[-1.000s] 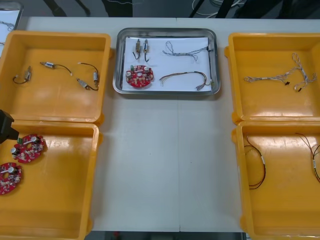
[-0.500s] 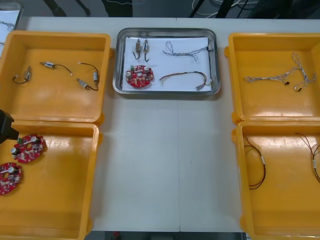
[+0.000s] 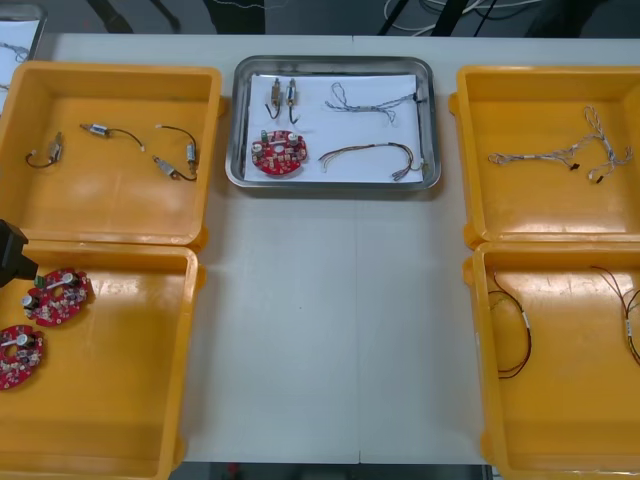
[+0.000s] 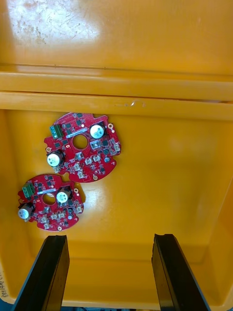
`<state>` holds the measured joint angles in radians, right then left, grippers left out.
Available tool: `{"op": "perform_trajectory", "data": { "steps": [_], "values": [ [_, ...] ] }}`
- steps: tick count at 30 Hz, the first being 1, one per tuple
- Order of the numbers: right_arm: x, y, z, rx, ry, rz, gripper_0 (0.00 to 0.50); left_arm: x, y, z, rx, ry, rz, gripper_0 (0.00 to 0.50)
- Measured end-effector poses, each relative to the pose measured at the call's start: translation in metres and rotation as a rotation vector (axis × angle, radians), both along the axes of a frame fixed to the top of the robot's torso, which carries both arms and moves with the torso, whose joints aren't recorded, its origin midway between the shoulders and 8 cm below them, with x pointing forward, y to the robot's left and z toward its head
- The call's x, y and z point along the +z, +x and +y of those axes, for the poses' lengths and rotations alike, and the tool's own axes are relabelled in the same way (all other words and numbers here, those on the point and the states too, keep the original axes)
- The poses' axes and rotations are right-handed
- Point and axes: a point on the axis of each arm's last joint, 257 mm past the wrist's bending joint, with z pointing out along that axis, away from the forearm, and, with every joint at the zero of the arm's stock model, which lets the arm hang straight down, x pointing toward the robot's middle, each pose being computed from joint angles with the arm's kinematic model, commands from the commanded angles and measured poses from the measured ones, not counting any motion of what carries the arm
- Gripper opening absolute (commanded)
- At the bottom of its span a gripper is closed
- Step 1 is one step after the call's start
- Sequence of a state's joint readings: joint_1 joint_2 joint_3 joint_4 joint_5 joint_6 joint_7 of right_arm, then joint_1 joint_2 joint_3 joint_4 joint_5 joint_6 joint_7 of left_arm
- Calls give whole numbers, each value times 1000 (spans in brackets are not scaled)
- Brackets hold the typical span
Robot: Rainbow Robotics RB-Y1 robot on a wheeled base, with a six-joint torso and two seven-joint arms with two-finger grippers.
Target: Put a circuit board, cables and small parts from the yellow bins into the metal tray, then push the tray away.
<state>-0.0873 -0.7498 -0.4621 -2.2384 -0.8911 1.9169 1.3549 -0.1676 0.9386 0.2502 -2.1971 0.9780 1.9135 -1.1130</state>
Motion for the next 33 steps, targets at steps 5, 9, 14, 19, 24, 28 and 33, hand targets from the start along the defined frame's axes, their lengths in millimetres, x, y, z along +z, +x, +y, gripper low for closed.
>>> {"op": "perform_trajectory", "data": {
  "steps": [5,9,14,19,24,28,33],
  "values": [
    [0,0,0,0,0,0,500,0,0,0,0,0,0,500],
    [0,0,0,0,0,0,500,0,0,0,0,0,0,500],
    [0,0,0,1,-1,-1,500,0,0,0,0,0,0,500],
    [0,0,0,1,-1,-1,500,0,0,0,0,0,0,500],
    [0,0,0,1,-1,-1,500,0,0,0,0,0,0,500],
    [0,0,0,1,-1,-1,500,0,0,0,0,0,0,500],
    [0,0,0,1,-1,-1,500,0,0,0,0,0,0,500]
  ]
}}
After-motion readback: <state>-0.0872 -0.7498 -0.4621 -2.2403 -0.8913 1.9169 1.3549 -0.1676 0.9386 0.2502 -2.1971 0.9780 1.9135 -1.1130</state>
